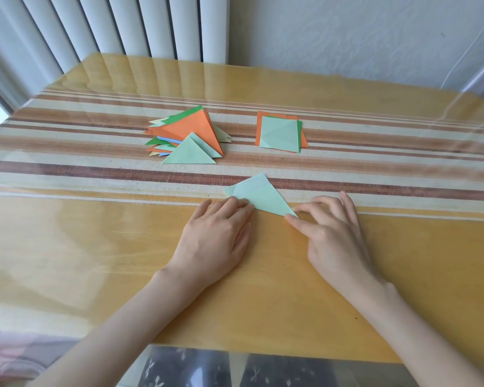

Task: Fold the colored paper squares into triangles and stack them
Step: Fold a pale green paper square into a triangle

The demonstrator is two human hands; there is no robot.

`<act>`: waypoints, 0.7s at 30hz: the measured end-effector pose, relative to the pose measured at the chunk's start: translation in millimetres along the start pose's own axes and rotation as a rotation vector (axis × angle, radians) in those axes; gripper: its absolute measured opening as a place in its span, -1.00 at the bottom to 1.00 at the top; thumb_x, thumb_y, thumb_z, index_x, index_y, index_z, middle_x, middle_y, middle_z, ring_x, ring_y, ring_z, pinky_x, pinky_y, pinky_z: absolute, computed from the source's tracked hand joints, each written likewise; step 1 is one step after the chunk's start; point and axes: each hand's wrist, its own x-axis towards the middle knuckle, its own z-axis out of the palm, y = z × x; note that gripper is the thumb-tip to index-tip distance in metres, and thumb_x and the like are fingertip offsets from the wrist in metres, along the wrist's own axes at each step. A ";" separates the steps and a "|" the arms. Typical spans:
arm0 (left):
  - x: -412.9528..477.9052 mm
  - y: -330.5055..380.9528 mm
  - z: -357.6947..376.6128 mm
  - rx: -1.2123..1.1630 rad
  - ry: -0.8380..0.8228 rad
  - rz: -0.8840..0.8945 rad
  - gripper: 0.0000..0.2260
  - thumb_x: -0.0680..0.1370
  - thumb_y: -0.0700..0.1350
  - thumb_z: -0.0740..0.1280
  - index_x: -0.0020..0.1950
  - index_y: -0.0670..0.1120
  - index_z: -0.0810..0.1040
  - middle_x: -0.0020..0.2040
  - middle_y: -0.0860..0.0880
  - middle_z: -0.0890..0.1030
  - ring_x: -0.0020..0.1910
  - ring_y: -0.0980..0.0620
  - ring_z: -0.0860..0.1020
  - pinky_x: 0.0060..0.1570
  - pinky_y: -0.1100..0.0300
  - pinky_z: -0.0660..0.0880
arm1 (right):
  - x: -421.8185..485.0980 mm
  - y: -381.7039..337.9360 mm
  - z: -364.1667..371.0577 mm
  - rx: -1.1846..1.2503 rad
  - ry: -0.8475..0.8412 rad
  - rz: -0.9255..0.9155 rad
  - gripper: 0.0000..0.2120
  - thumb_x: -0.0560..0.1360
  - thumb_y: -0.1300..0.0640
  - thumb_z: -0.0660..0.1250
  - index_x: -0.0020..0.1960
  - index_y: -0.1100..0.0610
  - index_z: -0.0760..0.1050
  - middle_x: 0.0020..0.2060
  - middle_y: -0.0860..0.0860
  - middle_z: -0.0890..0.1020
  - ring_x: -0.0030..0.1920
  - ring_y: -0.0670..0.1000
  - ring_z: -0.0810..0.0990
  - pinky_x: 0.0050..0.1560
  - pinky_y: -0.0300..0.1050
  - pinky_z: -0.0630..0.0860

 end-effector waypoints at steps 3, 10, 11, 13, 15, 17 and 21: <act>-2.2 0.3 2.8 0.021 -0.002 0.000 -0.60 0.59 0.02 0.06 0.29 -0.08 0.53 0.20 0.02 0.56 0.24 -0.01 0.52 0.24 0.05 0.34 | -2.8 -2.5 -7.1 -0.047 0.007 0.064 -0.59 0.25 0.40 0.17 -0.07 0.16 0.70 -0.09 0.04 0.66 0.04 0.10 0.40 0.37 0.21 0.10; -1.2 2.4 3.0 0.027 0.019 0.004 -0.62 0.58 0.03 0.09 0.25 -0.09 0.55 0.16 0.00 0.58 0.19 -0.04 0.54 0.16 0.09 0.36 | 26.1 -21.3 5.6 0.094 -0.045 -0.030 -0.48 0.36 0.27 -0.01 0.15 0.21 0.60 0.03 0.10 0.62 0.04 0.15 0.51 0.22 0.00 0.29; -1.6 2.6 2.8 0.026 0.016 0.005 -0.62 0.59 0.04 0.09 0.25 -0.09 0.55 0.16 0.00 0.58 0.19 -0.03 0.53 0.16 0.08 0.38 | 26.9 -22.4 8.7 0.096 -0.076 -0.048 -0.46 0.36 0.27 -0.02 0.17 0.20 0.60 0.04 0.10 0.61 0.03 0.14 0.52 0.20 -0.03 0.30; -2.4 3.5 2.2 0.029 0.015 0.004 -0.60 0.59 0.05 0.08 0.26 -0.08 0.55 0.17 0.00 0.58 0.21 -0.03 0.52 0.18 0.08 0.38 | 26.4 -21.9 12.5 0.094 -0.104 -0.032 -0.46 0.36 0.27 -0.03 0.17 0.18 0.60 0.03 0.09 0.60 0.01 0.14 0.54 0.21 -0.02 0.29; -2.9 3.2 1.1 0.039 0.021 -0.009 -0.59 0.59 0.07 0.07 0.26 -0.08 0.56 0.18 0.00 0.58 0.22 -0.03 0.52 0.20 0.03 0.41 | 25.3 -22.1 14.1 0.088 -0.108 -0.008 -0.47 0.36 0.30 0.00 0.16 0.16 0.61 0.02 0.07 0.61 0.01 0.13 0.57 0.26 0.03 0.26; -4.1 -0.4 -1.8 0.061 0.033 -0.034 -0.59 0.59 0.07 0.07 0.24 -0.07 0.58 0.16 -0.01 0.59 0.20 -0.04 0.54 0.21 -0.03 0.44 | 24.6 -22.5 15.4 0.086 -0.110 0.007 -0.49 0.34 0.36 0.08 0.16 0.16 0.61 0.03 0.08 0.61 0.03 0.13 0.58 0.29 0.09 0.28; -7.1 -15.8 -8.8 0.163 0.021 -0.066 -0.60 0.57 0.07 0.07 0.22 -0.02 0.60 0.15 -0.04 0.59 0.21 -0.11 0.53 0.24 -0.15 0.37 | 23.5 -23.7 14.5 0.095 -0.124 0.012 -0.50 0.31 0.40 0.17 0.17 0.17 0.61 0.02 0.07 0.61 0.02 0.14 0.58 0.28 0.18 0.38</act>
